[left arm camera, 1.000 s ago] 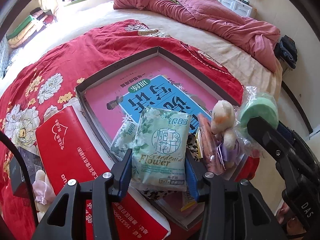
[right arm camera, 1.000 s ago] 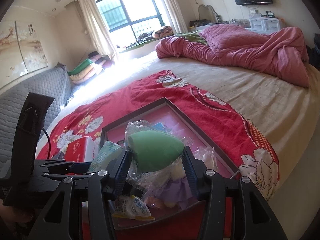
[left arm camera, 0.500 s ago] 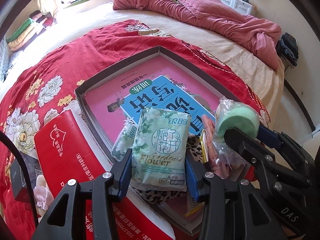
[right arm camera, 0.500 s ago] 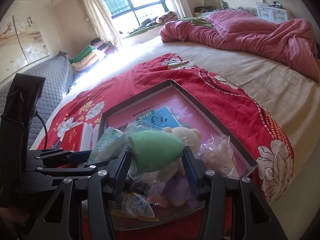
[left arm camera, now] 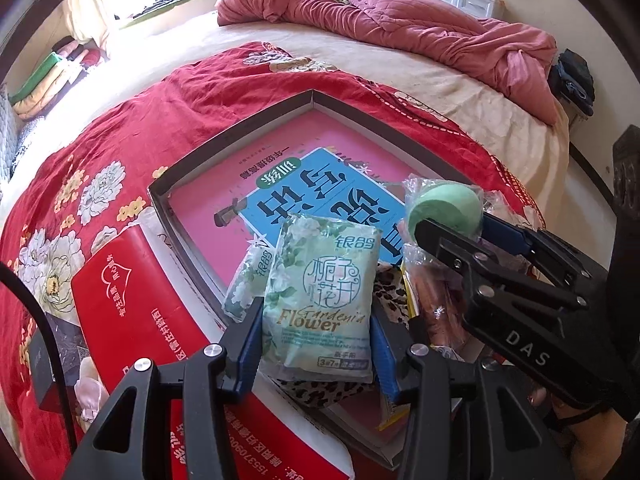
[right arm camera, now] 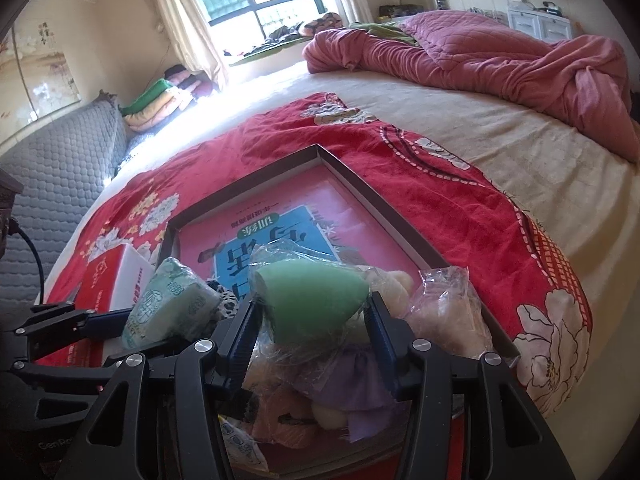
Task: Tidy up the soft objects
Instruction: 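Lower both items into the pink box and open both tools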
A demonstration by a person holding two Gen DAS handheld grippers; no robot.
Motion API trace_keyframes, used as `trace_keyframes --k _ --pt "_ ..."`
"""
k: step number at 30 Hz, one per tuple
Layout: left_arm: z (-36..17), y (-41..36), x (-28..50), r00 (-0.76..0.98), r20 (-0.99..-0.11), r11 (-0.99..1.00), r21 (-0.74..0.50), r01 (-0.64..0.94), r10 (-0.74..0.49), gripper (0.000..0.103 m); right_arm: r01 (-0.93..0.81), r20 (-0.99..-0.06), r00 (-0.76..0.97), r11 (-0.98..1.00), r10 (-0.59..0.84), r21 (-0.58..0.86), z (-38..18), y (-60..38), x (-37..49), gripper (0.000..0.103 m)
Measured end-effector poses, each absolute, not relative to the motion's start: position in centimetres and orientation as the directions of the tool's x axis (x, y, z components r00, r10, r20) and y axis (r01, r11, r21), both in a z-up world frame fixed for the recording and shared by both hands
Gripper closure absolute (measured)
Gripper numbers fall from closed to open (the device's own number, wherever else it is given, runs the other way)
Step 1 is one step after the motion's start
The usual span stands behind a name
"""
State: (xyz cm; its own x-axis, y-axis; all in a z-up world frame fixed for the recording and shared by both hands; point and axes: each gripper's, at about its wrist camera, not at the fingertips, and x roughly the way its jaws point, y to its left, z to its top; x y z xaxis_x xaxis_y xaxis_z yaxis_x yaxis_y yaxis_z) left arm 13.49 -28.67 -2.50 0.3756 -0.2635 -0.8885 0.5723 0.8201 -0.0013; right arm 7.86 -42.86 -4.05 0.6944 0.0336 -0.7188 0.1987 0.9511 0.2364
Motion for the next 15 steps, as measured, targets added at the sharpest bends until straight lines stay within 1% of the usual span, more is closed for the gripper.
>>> trace_keyframes --k 6,11,15 --pt "-2.5 -28.9 13.3 0.372 -0.892 0.813 0.009 0.582 -0.256 0.054 0.202 -0.695 0.713 0.923 0.089 0.326 -4.3 -44.3 8.2 0.048" --pt "-2.6 -29.2 13.0 0.364 -0.895 0.808 0.008 0.589 -0.256 0.054 0.180 -0.687 0.720 0.928 0.103 0.327 -4.2 -43.9 8.5 0.045" --pt "-2.7 -29.3 12.7 0.362 -0.896 0.804 0.011 0.595 -0.255 0.054 0.170 -0.694 0.713 0.934 0.102 0.313 -4.0 -43.8 9.7 0.045"
